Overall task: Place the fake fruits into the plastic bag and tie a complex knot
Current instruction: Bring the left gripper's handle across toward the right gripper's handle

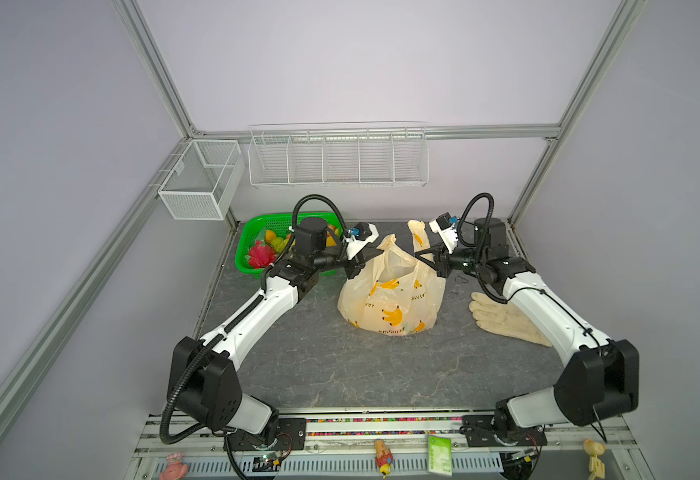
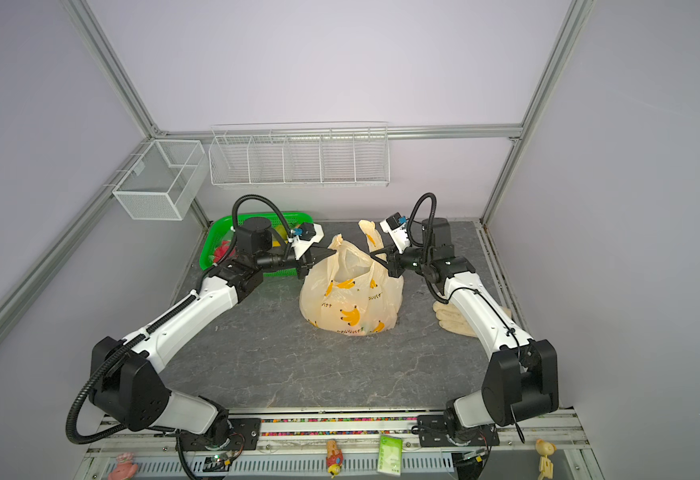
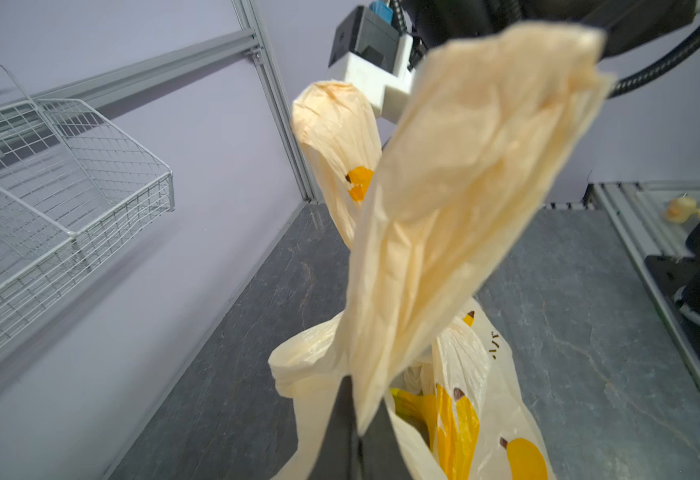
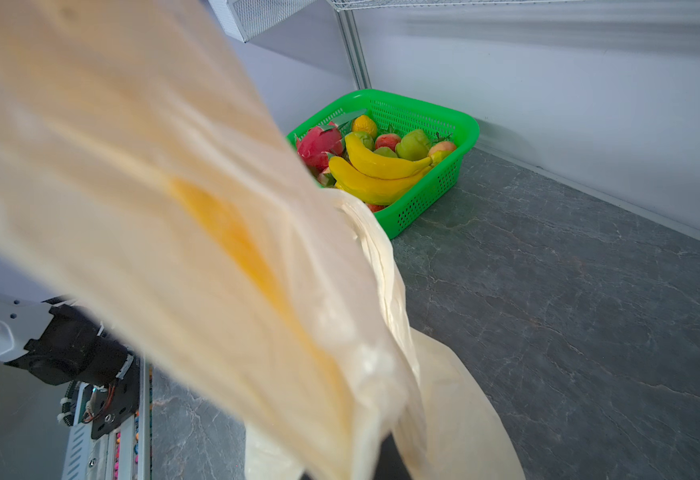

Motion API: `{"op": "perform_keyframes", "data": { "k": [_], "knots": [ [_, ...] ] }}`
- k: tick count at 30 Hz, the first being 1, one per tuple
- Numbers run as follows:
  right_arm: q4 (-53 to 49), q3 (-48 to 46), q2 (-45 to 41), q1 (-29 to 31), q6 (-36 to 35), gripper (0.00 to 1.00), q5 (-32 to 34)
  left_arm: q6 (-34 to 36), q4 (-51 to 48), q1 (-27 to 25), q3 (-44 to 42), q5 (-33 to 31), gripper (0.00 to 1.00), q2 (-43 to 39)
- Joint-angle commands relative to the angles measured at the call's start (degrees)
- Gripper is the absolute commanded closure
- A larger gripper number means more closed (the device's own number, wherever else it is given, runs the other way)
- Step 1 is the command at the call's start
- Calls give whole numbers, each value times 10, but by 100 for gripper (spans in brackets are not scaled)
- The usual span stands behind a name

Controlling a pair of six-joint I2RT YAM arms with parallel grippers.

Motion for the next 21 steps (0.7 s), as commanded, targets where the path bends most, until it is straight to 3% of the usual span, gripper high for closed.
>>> {"op": "perform_keyframes", "data": {
  "k": [1,5,11,21],
  "knots": [
    [-4,16,7,0,-22,93,-11,109,-176,-34,64,-134,100,28],
    [22,6,8,0,-10,93,-31,133,-249,-72,127,-226,100,72],
    [55,-8,0,0,3,92,-45,156,-306,-109,207,-284,100,118],
    [75,-28,-1,0,-3,85,-46,145,-342,-118,276,-281,100,150]
  ]
}}
